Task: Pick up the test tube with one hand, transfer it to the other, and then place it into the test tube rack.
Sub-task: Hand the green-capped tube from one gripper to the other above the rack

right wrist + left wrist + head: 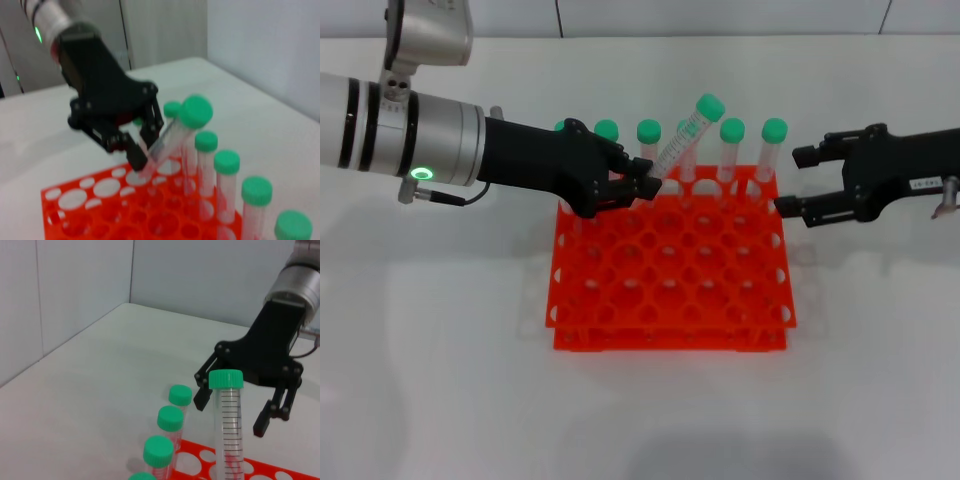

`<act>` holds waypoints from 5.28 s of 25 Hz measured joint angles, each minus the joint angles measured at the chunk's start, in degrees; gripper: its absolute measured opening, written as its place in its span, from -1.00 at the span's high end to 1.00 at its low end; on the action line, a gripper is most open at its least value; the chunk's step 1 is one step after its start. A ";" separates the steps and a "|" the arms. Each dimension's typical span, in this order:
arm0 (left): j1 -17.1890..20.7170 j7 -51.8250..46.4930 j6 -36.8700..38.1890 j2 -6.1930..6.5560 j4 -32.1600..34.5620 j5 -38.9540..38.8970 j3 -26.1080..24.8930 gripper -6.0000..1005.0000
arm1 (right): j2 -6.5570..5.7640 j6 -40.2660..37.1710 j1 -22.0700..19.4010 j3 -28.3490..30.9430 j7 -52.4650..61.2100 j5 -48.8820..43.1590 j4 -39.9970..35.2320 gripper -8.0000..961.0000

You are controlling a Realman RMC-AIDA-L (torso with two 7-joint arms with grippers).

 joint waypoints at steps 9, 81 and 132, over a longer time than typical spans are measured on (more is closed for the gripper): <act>0.98 3.18 -0.38 -0.85 -0.01 -0.57 -0.36 0.61 | -0.13 -2.88 0.98 6.19 2.70 2.63 1.30 -0.56; -0.18 3.71 -2.66 -2.39 0.01 -0.81 -0.21 0.57 | 1.67 -1.99 6.33 4.18 -17.88 33.03 34.80 -0.01; 9.76 -27.69 6.99 -3.58 34.80 3.88 7.29 -0.50 | 1.09 -2.37 5.62 2.91 -17.59 33.50 33.36 0.46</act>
